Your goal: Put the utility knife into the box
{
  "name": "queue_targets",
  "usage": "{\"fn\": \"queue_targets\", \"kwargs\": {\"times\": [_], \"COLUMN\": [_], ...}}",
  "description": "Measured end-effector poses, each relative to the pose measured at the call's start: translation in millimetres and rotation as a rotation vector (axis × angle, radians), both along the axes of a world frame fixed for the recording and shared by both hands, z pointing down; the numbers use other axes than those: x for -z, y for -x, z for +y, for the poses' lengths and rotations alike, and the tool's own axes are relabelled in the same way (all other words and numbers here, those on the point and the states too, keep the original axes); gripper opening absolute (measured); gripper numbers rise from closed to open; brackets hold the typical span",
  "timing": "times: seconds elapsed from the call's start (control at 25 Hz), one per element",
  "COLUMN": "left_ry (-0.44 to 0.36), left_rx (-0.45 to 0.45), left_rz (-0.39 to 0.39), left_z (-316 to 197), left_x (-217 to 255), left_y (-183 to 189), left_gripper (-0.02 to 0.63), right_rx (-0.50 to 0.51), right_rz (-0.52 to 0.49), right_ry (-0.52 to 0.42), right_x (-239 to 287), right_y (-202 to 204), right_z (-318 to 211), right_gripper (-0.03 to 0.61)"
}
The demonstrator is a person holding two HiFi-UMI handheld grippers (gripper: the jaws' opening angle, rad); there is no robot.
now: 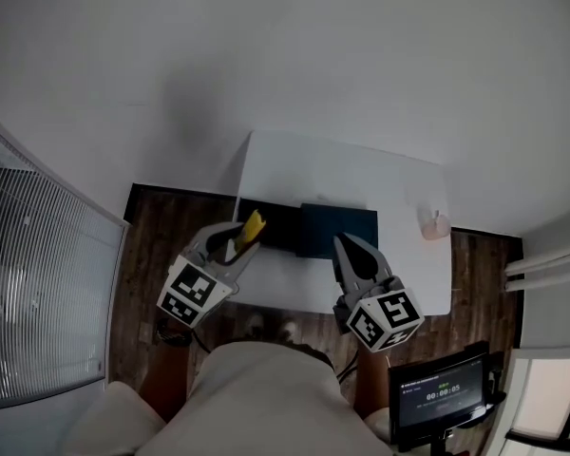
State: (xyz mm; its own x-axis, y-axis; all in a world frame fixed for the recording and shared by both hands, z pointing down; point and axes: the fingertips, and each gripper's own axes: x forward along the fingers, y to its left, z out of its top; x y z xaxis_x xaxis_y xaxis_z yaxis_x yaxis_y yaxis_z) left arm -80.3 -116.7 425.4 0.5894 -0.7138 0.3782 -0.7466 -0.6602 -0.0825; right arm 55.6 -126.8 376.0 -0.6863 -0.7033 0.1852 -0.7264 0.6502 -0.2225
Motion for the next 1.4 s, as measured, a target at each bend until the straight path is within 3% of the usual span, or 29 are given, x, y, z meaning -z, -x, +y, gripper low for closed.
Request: {"fn": "queue_targets", "kwargs": {"times": [0.32, 0.84, 1.4], "left_ry": [0.041, 0.09, 0.174], "left_rx": [0.026, -0.012, -0.161], "left_rz": [-0.094, -0.268, -0.285], "left_z": [-6, -10, -27], "left_x": [-9, -41, -76], "left_y": [-11, -13, -15], "left_gripper": [0.126, 0.126, 0.126], "right_rx": [0.09, 0.096, -0.03], "right_rz": [-0.006, -0.028, -0.046], "right_ry": [0.029, 0.076, 0.132], "right_x": [-10, -35, -48], "right_y": [-6, -15, -10], "right_z": [-5, 3, -10], "right_gripper": [0.002, 0.002, 0.002]}}
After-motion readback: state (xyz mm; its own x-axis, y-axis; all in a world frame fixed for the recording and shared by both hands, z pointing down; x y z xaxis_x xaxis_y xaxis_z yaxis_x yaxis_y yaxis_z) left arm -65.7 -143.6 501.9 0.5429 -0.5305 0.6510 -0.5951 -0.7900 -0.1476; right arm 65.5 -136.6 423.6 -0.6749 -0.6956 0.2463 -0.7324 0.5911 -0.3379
